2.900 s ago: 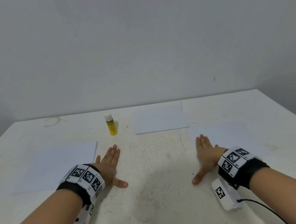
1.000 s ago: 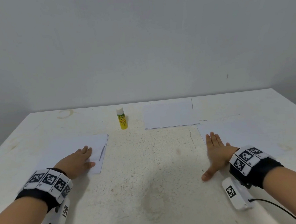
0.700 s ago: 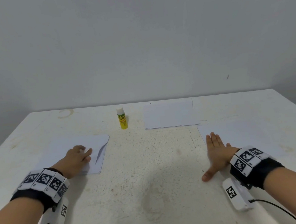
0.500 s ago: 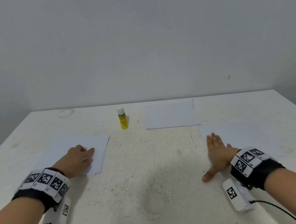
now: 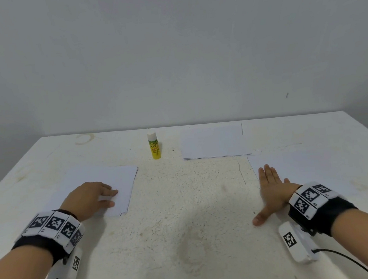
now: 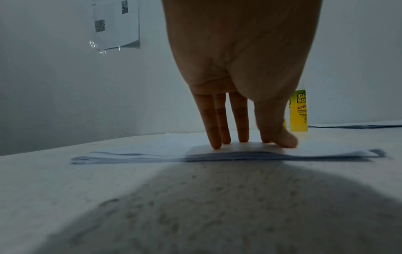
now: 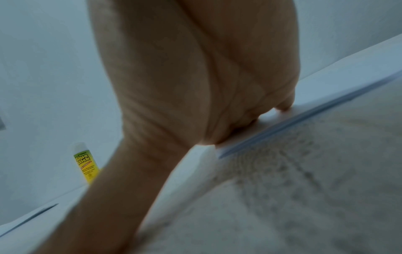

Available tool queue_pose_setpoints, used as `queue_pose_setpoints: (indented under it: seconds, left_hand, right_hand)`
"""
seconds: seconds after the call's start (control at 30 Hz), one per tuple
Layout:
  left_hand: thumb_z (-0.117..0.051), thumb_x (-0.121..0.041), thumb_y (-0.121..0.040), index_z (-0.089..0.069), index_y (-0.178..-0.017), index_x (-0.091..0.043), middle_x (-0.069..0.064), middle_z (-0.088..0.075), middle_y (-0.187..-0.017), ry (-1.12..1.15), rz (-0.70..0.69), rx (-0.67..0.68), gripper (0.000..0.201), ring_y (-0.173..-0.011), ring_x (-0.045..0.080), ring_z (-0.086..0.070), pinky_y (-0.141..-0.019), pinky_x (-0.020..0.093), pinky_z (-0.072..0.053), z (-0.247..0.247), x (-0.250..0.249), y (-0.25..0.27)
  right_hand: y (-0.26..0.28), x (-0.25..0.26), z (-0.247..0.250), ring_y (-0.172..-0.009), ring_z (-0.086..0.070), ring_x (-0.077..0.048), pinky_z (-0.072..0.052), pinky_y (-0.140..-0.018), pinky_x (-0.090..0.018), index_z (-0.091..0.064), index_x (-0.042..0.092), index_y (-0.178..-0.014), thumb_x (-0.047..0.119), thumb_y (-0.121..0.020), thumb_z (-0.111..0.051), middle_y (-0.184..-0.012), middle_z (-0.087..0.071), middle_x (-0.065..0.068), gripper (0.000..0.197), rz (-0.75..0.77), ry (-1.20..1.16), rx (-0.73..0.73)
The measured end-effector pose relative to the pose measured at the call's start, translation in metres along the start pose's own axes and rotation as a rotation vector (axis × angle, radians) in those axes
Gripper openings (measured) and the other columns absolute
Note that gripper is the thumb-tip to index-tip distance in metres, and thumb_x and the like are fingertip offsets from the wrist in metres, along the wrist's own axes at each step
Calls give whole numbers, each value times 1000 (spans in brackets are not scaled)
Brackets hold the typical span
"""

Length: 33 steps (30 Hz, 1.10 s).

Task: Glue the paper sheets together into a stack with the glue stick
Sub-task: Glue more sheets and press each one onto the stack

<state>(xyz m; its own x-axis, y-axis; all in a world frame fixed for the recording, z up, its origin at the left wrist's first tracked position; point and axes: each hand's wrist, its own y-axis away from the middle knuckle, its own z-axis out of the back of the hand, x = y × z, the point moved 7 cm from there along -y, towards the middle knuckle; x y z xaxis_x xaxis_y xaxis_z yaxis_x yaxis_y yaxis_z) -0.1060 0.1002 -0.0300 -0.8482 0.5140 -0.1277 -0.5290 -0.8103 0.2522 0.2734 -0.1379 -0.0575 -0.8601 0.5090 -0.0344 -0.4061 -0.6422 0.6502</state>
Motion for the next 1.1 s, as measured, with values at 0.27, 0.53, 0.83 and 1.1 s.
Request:
queue_pose_setpoints:
  seconds: [0.27,0.53,0.83,1.1]
  left_hand:
    - [-69,-67,-68,-41,-142,-36,-13,-38,-147,-99,-38,56,85,-133,8,-35,-109,27,-30,-1,-5,7]
    - [-50,-62,-87,-52,-132,-42,-18,-53,-136,-48,-203,3,49,-122,2,-50,-104,21,-34,4,-16,14]
    - [-75,-37,-79,-70,-72,-36,-13,-73,-97,93,-70,-132,9,-86,7,-64,-83,27,-48,11,-6,8]
    - [-84,-32,-70,-68,-63,-28,-6,-71,-90,312,-10,-29,18,-90,13,-62,-83,27,-41,4,4,-1]
  right_hand:
    - [2,1,0,-142,28,-31,1,-116,-54,35,-2,-138,81,-26,-58,-149,38,-18,167,6,17,12]
    - [1,1,1,-141,28,-32,1,-116,-54,35,-2,-137,81,-27,-58,-148,38,-18,167,8,26,11]
    - [1,1,0,-141,28,-32,1,-116,-54,35,-2,-137,81,-29,-58,-148,38,-18,166,2,31,14]
    - [-2,-3,-1,-141,28,-31,1,-116,-54,35,-2,-137,77,-50,-71,-148,38,-18,159,-12,10,-9]
